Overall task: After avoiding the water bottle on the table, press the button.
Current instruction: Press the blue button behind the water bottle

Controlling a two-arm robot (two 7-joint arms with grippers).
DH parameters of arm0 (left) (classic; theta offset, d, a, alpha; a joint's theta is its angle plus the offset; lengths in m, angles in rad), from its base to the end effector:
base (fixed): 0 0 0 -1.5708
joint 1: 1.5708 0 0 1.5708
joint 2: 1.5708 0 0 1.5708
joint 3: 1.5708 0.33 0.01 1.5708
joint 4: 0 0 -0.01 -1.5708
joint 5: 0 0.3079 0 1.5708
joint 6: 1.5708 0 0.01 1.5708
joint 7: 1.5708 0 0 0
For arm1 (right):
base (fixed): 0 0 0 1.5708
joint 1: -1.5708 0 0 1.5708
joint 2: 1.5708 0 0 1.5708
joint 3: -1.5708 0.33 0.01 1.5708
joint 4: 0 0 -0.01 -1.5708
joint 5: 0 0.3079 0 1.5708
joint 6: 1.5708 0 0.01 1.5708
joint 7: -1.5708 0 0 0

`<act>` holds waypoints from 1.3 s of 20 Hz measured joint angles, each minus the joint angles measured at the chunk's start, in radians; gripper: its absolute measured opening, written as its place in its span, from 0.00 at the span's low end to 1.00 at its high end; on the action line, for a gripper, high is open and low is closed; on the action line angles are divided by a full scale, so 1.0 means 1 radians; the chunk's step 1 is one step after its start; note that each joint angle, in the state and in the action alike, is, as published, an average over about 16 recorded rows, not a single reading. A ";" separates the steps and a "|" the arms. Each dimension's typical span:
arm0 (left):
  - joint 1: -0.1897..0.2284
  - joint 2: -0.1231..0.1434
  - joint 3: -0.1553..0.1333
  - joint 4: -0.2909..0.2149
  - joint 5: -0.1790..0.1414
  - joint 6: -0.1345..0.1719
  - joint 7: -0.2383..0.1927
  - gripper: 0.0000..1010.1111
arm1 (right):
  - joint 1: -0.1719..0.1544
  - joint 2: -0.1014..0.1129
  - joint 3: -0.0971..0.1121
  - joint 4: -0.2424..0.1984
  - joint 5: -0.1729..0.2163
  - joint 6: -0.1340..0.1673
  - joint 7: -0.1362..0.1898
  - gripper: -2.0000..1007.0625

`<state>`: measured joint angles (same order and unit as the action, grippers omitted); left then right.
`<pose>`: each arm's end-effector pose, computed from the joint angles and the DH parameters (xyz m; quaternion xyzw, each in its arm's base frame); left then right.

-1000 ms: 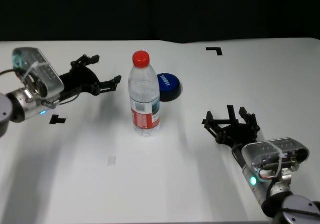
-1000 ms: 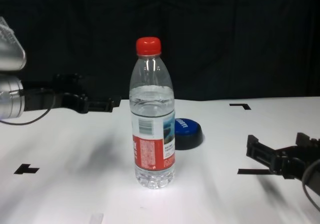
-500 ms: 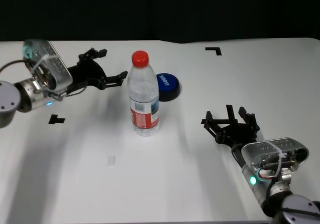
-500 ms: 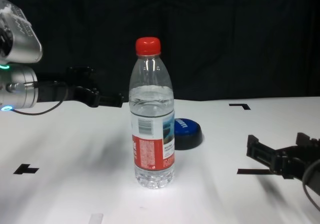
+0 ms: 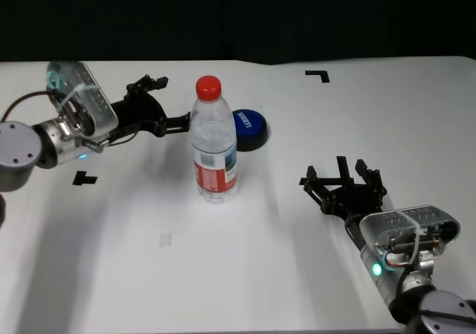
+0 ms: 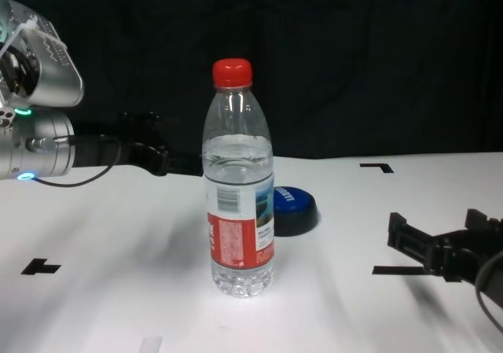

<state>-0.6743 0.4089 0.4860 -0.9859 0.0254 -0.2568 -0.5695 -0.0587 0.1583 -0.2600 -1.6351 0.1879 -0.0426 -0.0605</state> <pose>0.5114 0.0873 -0.2565 0.2057 -0.2448 0.3519 0.8797 0.2970 0.0328 -0.3464 0.0183 0.0179 -0.6311 0.7753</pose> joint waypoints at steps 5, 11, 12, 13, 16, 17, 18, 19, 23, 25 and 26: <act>0.002 -0.001 0.004 0.005 0.003 -0.002 0.003 0.99 | 0.000 0.000 0.000 0.000 0.000 0.000 0.000 1.00; 0.007 0.004 0.004 0.003 0.006 -0.001 0.007 0.99 | 0.000 0.000 0.000 0.000 0.000 0.000 0.000 1.00; 0.008 0.004 0.004 0.003 0.006 -0.001 0.007 0.99 | 0.000 0.000 0.000 0.000 0.000 0.000 0.000 1.00; 0.008 0.005 0.003 0.003 0.006 -0.001 0.007 0.99 | 0.000 0.000 0.000 0.000 0.000 0.000 0.000 1.00; 0.009 0.007 0.003 0.002 0.007 0.000 0.008 0.99 | 0.000 0.000 0.000 0.000 0.000 0.000 0.000 1.00; 0.009 0.007 0.003 0.002 0.007 0.000 0.008 0.99 | 0.000 0.000 0.000 0.000 0.000 0.000 0.000 1.00; 0.010 0.007 0.002 0.002 0.007 0.000 0.008 0.99 | 0.000 0.000 0.000 0.000 0.000 0.000 0.000 1.00; 0.009 0.007 0.002 0.002 0.007 0.000 0.008 0.99 | 0.000 0.000 0.000 0.000 0.000 0.000 0.000 1.00; 0.009 0.007 0.002 0.002 0.006 0.000 0.008 0.99 | 0.000 0.000 0.000 0.000 0.000 0.000 0.000 1.00; 0.009 0.007 0.002 0.002 0.006 0.000 0.008 0.99 | 0.000 0.000 0.000 0.000 0.000 0.000 0.000 1.00; 0.009 0.006 0.002 0.002 0.006 0.000 0.008 0.99 | 0.000 0.000 0.000 0.000 0.000 0.000 0.000 1.00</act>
<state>-0.6656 0.4153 0.4878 -0.9843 0.0312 -0.2569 -0.5611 -0.0587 0.1583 -0.2600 -1.6351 0.1879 -0.0426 -0.0606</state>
